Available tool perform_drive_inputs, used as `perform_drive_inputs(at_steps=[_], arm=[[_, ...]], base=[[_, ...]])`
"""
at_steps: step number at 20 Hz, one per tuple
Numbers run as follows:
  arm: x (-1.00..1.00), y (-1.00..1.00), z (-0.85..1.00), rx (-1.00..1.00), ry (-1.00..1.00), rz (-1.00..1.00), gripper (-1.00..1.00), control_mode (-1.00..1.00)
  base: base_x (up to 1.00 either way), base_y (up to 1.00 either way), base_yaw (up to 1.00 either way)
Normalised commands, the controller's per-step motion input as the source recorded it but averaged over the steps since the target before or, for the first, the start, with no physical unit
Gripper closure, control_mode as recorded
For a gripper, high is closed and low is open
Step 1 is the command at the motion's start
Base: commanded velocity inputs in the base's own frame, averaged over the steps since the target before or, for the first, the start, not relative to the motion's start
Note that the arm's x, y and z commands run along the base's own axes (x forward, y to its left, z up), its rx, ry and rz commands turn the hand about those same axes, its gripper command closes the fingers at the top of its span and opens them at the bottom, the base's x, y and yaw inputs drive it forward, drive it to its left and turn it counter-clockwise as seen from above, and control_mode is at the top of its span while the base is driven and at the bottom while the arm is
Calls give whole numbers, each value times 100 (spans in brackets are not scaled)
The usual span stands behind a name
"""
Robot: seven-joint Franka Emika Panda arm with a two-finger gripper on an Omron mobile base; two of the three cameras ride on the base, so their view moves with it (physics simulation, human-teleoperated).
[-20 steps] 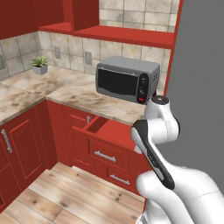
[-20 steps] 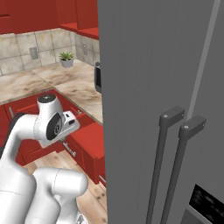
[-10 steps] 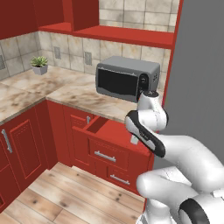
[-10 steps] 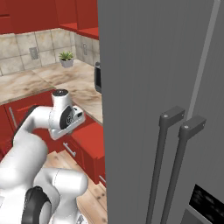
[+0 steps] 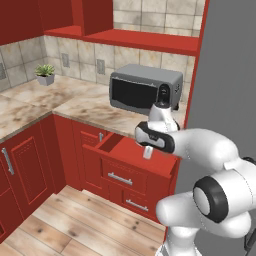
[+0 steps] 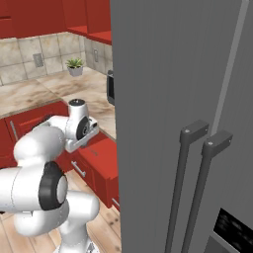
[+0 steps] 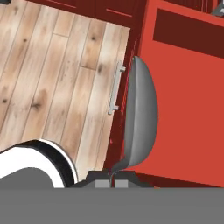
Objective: Organize the utensils by type. Pick up the wooden spoons from the counter and place them in the open cabinet. Then pick up the metallic utensils from the counter and place them in the open drawer.
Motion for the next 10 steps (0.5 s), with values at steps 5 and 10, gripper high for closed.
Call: perform_drive_inputs(at_steps=[5,10], arm=[[59,10,-25,0,0,6,100,-100],[50,11,-38,0,0,7,100,-100]], base=[[0,0,0],[0,0,0]])
